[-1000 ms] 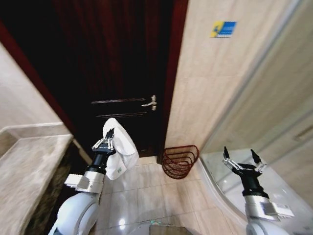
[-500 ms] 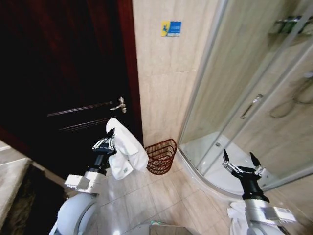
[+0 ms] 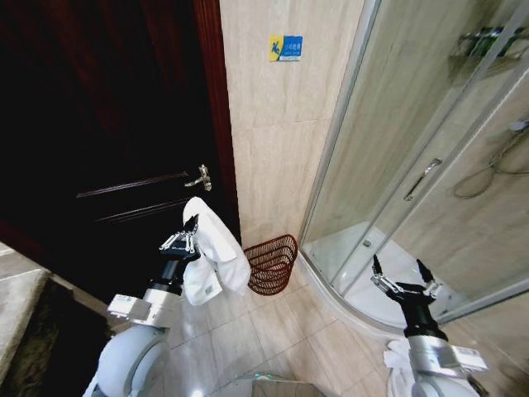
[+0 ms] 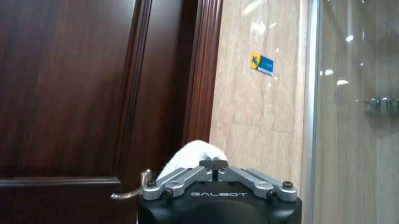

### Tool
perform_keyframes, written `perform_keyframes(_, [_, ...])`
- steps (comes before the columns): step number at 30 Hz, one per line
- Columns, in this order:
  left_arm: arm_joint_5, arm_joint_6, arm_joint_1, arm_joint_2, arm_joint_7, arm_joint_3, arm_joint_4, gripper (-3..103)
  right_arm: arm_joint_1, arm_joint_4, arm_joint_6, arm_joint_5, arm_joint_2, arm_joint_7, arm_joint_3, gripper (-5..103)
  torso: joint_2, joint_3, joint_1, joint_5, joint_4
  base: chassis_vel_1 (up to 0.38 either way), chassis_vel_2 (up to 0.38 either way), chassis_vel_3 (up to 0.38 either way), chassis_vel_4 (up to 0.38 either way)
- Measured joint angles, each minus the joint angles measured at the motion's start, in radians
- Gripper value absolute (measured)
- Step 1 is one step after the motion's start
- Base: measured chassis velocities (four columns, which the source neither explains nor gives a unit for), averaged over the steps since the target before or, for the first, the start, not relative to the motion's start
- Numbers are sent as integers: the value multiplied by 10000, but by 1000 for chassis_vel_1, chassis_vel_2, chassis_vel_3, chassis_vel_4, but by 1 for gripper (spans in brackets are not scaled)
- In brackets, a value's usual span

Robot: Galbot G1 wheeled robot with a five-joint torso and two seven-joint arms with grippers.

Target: Discard the used towel into the hamper.

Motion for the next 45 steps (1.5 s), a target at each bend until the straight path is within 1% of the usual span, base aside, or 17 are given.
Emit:
perform_keyframes(12, [5,6,120,0,-146,-44,-108,0,65,141,-206,43,-206,479,-30,100,2,-1,-4,0,-1,-8,10,9,-9])
perform_keyframes(24, [82,-90,165,-75,-280,-39,-117,0,117,273,-336,53,-335,552,-38,100,-2,1,5,1,1,-123,137,125,-120])
perform_keyframes(26, [95,-129,148,-74,-295,-29,-118,0,138,274,-324,59,-337,546,-61,100,-4,2,9,-3,-2,-118,114,124,-110])
perform_keyframes(29, [164,-170,145,-77,-297,-13,-118,0,151,274,-317,59,-337,519,-99,100,-5,3,11,2,-2,-93,61,46,-71])
perform_keyframes(35, [419,-294,141,-41,-254,-8,3,0,289,256,-343,23,-338,519,-189,100,0,-2,-6,-1,0,17,-13,-8,8])
perform_keyframes(45, [509,-377,113,27,-225,26,250,0,407,249,-451,-32,-357,523,-235,100,1,0,-1,-1,-1,-11,-6,-4,-8])
